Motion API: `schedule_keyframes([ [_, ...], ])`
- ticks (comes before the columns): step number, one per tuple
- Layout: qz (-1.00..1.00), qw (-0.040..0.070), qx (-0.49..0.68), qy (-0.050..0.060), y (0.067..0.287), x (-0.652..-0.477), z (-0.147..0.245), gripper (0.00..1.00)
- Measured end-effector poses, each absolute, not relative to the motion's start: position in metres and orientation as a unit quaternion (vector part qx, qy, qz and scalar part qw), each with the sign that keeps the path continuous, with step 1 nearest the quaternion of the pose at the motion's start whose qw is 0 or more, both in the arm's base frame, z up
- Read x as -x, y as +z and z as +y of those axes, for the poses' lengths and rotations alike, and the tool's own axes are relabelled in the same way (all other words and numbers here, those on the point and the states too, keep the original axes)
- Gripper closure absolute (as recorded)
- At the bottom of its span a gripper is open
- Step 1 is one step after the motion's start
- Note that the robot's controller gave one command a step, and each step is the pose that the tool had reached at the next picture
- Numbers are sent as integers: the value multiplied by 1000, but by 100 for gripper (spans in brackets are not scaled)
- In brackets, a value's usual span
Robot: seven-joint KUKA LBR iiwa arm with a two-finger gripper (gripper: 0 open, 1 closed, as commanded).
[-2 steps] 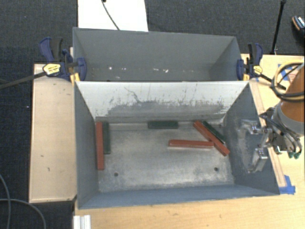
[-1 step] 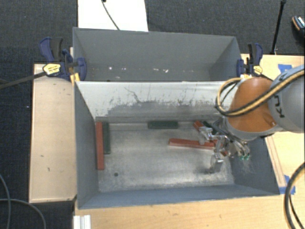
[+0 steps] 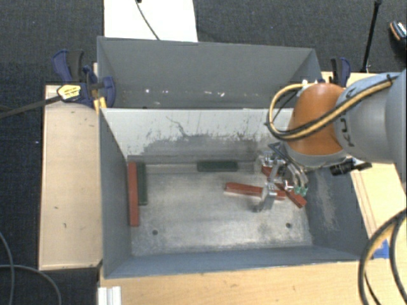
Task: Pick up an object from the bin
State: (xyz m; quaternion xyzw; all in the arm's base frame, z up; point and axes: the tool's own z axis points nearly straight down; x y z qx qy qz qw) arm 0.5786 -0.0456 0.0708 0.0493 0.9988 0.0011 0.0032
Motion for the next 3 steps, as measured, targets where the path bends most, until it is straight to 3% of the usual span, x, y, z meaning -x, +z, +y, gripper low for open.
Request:
schedule_keyframes([
  [1, 999, 2, -47, 0, 71, -578, -47, 100],
  [2, 1000, 6, -3, 0, 198, -570, -35, 100],
  [3, 984, 4, 180, -1, 245, -571, -30, 100],
])
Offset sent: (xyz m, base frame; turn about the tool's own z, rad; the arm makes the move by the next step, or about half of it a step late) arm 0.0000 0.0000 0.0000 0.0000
